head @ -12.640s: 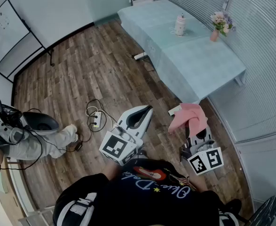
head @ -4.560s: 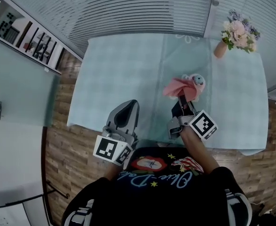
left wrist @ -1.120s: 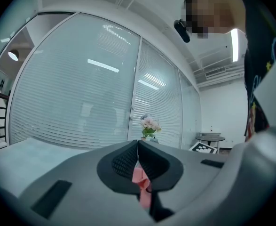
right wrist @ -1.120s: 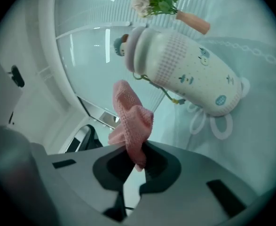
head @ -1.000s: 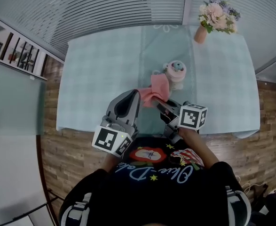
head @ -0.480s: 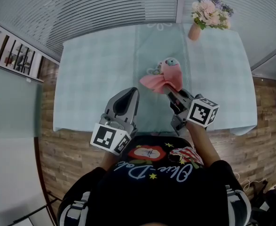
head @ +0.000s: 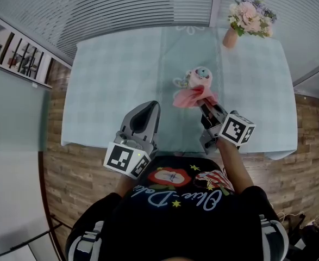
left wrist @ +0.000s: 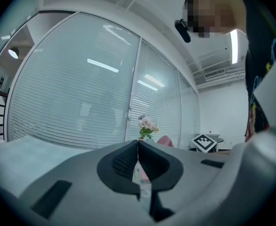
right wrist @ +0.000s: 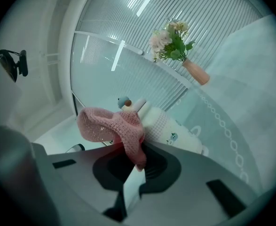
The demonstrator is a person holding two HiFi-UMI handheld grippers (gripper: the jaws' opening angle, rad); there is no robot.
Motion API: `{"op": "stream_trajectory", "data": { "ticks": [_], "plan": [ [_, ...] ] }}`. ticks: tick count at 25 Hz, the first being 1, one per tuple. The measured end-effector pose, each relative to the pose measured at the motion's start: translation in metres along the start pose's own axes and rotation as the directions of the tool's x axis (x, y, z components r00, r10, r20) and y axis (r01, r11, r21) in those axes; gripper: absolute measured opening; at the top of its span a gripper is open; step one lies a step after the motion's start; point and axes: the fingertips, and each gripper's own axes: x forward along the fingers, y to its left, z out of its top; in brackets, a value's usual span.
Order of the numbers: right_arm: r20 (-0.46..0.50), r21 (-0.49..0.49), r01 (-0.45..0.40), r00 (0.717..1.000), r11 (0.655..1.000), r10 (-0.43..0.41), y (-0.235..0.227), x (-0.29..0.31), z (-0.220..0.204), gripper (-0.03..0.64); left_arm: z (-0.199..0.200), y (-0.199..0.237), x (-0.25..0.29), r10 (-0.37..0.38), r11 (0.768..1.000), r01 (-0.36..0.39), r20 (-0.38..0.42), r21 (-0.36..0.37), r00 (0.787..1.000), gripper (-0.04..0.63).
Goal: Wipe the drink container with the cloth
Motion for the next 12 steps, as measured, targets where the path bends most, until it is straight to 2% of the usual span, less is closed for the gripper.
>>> {"op": "stream_trajectory", "data": {
  "ticks": [12],
  "plan": [
    [-0.055,-0.001,0.048,0.997,0.999,-0.048,-0.024,0.005,-0.018,0.012,-0.001,0.003,-0.002,0.02,1.0,-0.02,-0.001,0.002,1.0,0.005]
  ]
}}
